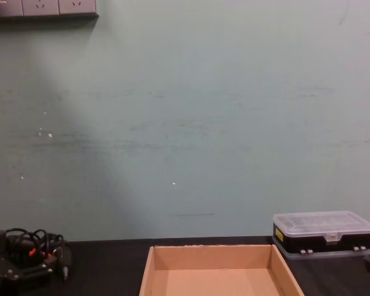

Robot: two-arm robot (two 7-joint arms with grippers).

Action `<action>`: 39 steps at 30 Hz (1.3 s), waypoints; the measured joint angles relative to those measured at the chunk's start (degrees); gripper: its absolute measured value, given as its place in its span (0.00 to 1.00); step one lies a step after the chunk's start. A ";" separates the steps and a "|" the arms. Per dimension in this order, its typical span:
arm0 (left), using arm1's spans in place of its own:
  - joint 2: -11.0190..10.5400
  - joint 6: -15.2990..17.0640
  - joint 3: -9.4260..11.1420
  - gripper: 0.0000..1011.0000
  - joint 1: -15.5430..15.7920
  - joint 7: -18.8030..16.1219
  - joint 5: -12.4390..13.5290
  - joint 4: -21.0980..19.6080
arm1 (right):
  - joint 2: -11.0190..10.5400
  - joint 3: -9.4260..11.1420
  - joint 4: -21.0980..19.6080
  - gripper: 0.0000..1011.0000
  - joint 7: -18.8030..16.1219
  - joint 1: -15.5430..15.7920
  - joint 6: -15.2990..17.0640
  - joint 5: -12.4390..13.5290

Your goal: Use one hand to pick up the angle iron from the table and place it into the box.

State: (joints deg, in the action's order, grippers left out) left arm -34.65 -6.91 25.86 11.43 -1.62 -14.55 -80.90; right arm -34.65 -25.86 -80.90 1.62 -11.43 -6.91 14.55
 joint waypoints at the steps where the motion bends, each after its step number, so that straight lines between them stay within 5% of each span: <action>1: 0.00 0.00 0.00 1.00 0.00 0.00 0.00 0.00 | 0.00 0.00 0.00 0.99 0.00 0.00 0.00 0.00; 39: 0.00 0.00 0.00 1.00 0.00 0.00 0.00 0.00 | 0.00 0.00 0.00 0.99 0.00 0.00 0.00 0.00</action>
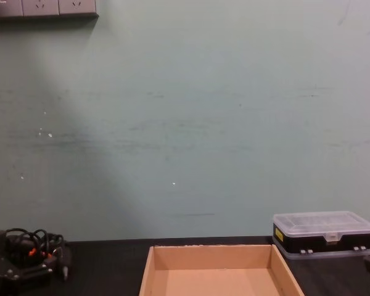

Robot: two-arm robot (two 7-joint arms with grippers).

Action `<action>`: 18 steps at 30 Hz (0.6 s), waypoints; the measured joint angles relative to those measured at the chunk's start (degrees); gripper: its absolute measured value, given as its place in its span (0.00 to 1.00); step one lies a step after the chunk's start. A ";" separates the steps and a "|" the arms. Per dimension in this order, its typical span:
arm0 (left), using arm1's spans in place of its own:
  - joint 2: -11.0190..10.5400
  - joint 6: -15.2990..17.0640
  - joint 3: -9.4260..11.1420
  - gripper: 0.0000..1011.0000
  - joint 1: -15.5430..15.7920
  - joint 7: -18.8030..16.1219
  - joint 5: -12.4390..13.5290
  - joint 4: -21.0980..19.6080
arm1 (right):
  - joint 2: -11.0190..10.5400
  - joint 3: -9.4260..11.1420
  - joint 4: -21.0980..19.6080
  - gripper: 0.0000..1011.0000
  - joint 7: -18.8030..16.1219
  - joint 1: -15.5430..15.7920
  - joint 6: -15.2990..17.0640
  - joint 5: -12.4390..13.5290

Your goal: Use one hand to pick up the angle iron from the table and place it into the box.

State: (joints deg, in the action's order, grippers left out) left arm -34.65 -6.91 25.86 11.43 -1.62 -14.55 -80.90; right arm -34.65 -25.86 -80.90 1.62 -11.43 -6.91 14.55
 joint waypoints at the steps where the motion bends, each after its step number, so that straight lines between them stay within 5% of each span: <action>1: 0.00 0.00 0.00 1.00 0.00 0.00 0.00 0.00 | 0.00 0.00 0.00 0.99 0.00 0.00 0.00 0.00; 18: 0.00 0.00 0.00 1.00 0.00 0.00 0.00 0.00 | 0.00 0.00 0.00 0.99 0.00 0.00 0.00 0.00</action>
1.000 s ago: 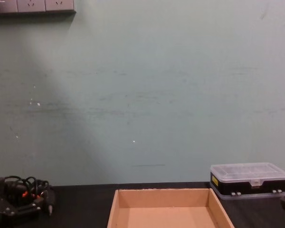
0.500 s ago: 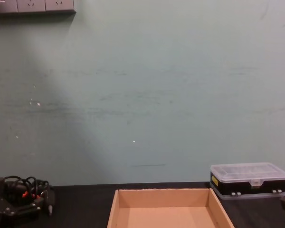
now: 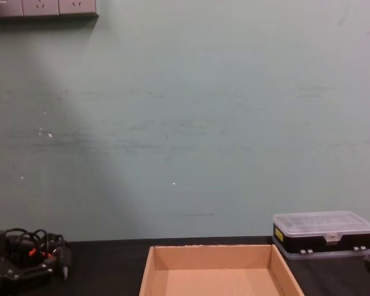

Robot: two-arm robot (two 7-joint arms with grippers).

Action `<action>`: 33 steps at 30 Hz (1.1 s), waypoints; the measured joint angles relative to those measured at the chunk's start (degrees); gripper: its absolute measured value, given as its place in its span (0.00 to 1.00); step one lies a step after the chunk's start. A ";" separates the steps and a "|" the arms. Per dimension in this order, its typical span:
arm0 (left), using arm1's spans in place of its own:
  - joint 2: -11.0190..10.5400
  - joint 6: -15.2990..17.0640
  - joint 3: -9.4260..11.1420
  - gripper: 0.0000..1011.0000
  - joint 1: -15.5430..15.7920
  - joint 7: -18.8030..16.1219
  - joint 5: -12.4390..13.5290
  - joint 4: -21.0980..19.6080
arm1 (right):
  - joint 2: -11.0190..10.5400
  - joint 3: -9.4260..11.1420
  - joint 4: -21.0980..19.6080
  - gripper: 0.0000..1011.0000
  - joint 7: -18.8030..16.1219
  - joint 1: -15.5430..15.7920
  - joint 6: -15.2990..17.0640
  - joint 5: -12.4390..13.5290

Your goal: Use one hand to pick up the angle iron from the table and place it into the box.

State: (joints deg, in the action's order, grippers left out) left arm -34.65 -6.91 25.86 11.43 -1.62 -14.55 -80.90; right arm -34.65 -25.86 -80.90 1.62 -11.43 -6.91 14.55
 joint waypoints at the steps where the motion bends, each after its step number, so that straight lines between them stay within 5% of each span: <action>1: 0.00 0.00 0.00 1.00 0.00 0.00 0.00 0.00 | 0.00 0.00 0.00 0.99 0.00 0.00 0.00 0.00; 19: 0.00 0.00 0.00 1.00 0.00 0.00 0.00 0.00 | -0.01 0.23 0.04 0.99 -0.84 0.00 -0.34 0.27; 29: 0.00 0.00 0.00 1.00 0.00 0.00 0.00 0.00 | -3.16 3.58 -2.30 0.99 -14.66 1.84 -2.71 9.48; 33: 0.00 0.00 0.00 1.00 0.00 0.00 0.00 0.00 | -7.39 4.96 -4.55 0.99 -27.17 3.35 -2.41 16.88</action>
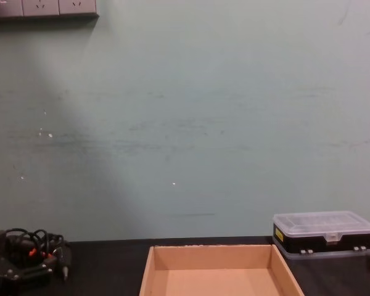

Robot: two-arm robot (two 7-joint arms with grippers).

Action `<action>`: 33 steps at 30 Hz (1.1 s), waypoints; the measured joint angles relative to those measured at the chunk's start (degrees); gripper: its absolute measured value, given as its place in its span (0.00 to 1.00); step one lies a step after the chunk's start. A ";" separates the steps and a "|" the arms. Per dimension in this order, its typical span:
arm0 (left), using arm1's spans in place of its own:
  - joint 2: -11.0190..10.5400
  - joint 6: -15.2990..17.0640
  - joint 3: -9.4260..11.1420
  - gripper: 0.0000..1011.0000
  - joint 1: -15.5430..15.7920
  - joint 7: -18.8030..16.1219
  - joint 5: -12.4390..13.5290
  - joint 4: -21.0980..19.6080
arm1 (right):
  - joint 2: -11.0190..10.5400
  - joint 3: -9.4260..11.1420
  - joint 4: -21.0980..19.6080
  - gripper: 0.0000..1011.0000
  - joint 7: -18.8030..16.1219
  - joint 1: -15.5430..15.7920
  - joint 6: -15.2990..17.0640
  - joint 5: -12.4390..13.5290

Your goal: Use one hand to pick up the angle iron from the table and place it into the box.

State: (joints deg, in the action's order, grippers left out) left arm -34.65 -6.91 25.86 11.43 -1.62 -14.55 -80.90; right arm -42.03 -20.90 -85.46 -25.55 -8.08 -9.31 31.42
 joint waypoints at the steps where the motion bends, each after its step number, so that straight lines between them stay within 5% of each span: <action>1: 0.00 0.00 0.00 1.00 0.00 0.00 0.00 0.00 | -1.54 0.06 -0.54 0.99 -5.00 0.29 0.36 2.29; 2: 0.00 0.00 0.00 1.00 0.00 0.00 0.00 0.00 | -1.54 0.06 -0.54 0.99 -5.00 0.29 0.36 2.29; 5: 0.00 0.00 0.00 1.00 0.00 0.00 0.00 0.00 | -4.31 -0.69 -1.39 0.99 -15.15 0.41 1.77 5.72; 8: 0.00 0.00 0.00 1.00 0.00 0.00 0.00 0.00 | -5.62 -2.04 -1.72 0.99 -21.48 -0.01 2.78 6.38; 15: 0.00 0.00 0.00 1.00 0.00 0.00 0.00 0.00 | -6.74 -7.10 -1.17 0.99 -30.87 -2.70 2.69 3.70; 24: 0.00 0.00 0.00 1.00 0.00 0.00 0.00 0.00 | -6.25 -11.79 -0.47 0.99 -36.81 -5.92 1.63 1.84; 33: 0.00 0.00 0.00 1.00 0.00 0.00 0.00 0.00 | -5.31 -14.65 0.57 0.99 -37.37 -7.82 0.82 -0.61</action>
State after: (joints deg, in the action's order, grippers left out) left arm -34.65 -6.91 25.86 11.43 -1.62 -14.55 -80.90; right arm -47.35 -35.55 -84.89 -62.93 -15.90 -8.49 30.81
